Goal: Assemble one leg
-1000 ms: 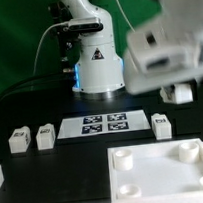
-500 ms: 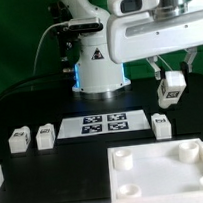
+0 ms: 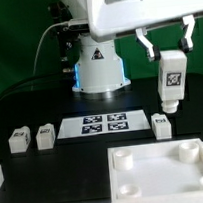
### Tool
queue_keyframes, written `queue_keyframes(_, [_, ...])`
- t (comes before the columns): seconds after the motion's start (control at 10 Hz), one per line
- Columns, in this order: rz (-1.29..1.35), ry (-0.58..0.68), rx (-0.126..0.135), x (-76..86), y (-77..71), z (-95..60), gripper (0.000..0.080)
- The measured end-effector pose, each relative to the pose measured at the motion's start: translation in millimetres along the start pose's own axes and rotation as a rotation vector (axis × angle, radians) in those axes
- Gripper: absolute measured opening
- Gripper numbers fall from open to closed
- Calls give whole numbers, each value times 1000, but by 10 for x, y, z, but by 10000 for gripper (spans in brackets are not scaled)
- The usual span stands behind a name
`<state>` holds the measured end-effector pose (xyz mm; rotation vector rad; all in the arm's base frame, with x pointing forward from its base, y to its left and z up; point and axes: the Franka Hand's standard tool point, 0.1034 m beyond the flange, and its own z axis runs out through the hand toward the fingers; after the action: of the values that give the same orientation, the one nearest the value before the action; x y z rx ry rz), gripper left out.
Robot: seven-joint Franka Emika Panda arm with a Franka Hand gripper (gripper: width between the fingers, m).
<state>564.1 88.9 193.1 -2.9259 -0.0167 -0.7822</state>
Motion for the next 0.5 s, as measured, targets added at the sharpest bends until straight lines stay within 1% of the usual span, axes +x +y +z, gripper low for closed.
queue_keyframes(0.1, [-3,110,5,-2,-5,-10,294])
queue_keyframes(0.2, [-4,148,8,-38,-5,15,294])
queue_keyframes(0.5, [-9,128,8,-64,-2,52,294])
